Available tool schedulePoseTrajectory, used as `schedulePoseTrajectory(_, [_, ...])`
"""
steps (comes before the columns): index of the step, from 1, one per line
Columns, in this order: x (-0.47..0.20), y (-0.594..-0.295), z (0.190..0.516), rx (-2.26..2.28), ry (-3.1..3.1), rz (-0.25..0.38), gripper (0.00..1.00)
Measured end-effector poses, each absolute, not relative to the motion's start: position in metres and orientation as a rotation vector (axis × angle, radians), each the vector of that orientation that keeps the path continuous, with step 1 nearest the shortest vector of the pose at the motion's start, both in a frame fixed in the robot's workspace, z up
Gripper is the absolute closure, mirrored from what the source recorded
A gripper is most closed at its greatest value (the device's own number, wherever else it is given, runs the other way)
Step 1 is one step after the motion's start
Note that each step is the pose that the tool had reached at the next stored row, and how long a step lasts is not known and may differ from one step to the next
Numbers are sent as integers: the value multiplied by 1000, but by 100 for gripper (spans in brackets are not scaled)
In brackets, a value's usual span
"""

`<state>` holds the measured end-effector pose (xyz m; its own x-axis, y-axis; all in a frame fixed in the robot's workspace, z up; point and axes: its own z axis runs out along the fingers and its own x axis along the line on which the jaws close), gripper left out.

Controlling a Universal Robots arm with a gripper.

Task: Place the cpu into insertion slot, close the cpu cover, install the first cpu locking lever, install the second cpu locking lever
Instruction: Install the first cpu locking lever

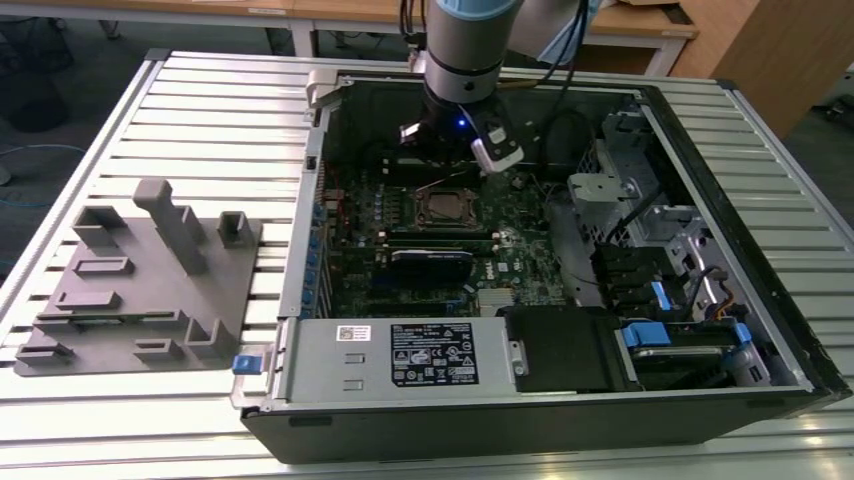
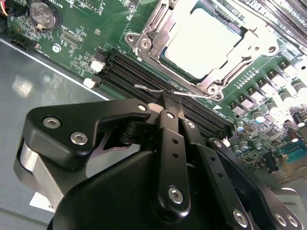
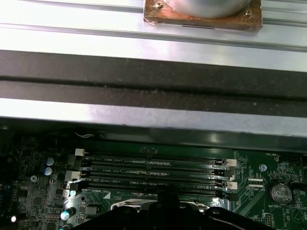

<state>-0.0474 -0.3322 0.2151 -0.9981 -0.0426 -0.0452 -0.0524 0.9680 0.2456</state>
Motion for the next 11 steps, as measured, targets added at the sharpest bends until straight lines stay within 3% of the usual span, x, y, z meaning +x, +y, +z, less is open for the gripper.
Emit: schedulePoseTrajectory(11, [-47,-332,212,-74,3077,385,90])
